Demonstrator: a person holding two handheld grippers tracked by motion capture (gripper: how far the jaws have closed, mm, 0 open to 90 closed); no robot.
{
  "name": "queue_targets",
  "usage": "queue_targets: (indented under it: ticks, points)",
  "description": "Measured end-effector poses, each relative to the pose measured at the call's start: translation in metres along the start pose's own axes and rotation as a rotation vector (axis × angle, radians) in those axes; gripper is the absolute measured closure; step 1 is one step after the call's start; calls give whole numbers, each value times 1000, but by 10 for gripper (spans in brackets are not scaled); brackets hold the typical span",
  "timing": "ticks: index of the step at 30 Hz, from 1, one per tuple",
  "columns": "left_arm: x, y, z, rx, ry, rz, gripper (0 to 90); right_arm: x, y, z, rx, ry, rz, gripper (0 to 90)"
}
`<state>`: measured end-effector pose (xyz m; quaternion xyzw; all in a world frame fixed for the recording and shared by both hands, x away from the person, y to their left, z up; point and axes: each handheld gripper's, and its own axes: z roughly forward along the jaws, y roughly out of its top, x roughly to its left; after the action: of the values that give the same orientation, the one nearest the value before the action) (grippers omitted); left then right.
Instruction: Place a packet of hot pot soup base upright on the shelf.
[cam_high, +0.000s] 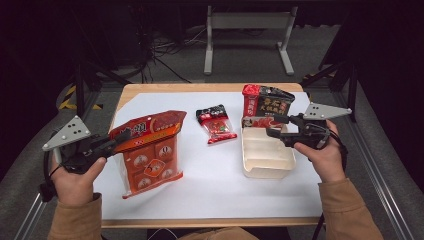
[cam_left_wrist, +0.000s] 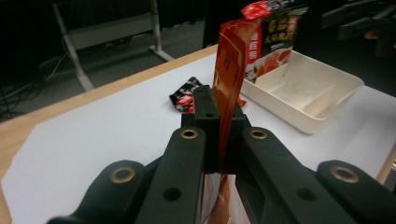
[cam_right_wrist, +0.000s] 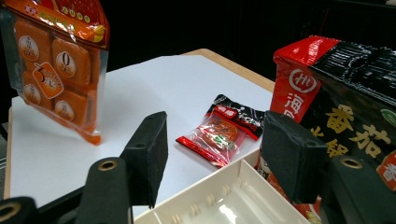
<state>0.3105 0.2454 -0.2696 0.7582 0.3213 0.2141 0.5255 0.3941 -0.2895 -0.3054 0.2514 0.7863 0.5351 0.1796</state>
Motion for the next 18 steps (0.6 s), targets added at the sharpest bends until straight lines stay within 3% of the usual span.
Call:
queue_targets:
  ticks: [7,18]
  points:
    - [-13,7,1,-2,-24,51,900,0,0,-2,-13,12,3,410]
    - [-13,12,7,-41,-51,36,900,-1,0,-2,-22,17,8,409]
